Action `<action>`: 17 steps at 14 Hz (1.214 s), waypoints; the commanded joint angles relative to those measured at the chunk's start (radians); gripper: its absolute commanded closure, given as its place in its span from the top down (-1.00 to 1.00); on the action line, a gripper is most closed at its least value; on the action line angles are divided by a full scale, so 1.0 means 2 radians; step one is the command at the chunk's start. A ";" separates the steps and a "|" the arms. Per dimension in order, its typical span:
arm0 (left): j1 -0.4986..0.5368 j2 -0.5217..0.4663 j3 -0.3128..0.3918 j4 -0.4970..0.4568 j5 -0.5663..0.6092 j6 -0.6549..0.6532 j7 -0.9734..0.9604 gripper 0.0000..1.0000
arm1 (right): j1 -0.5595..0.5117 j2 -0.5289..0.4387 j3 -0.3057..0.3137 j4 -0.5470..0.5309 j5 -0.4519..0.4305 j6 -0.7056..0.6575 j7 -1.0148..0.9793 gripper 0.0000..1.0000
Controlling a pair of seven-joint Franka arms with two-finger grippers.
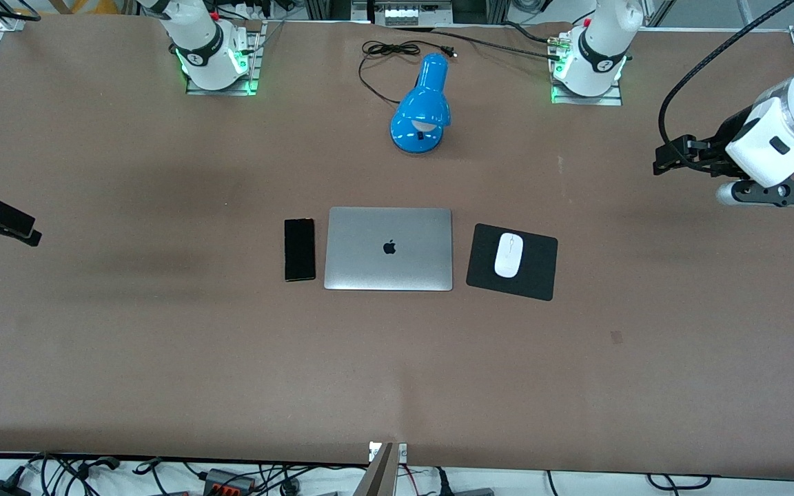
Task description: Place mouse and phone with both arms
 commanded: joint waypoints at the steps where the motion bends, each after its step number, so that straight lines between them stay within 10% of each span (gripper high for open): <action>1: 0.005 -0.005 0.002 -0.004 0.004 0.006 0.004 1.00 | -0.005 -0.087 0.006 -0.119 -0.007 0.041 -0.010 1.00; 6: 0.006 -0.008 0.001 -0.004 -0.001 -0.015 0.004 1.00 | -0.005 -0.149 0.006 -0.219 -0.008 0.059 -0.023 1.00; 17: 0.005 -0.006 -0.004 0.006 -0.002 -0.024 0.004 1.00 | -0.005 -0.141 0.006 -0.208 0.001 0.058 -0.023 1.00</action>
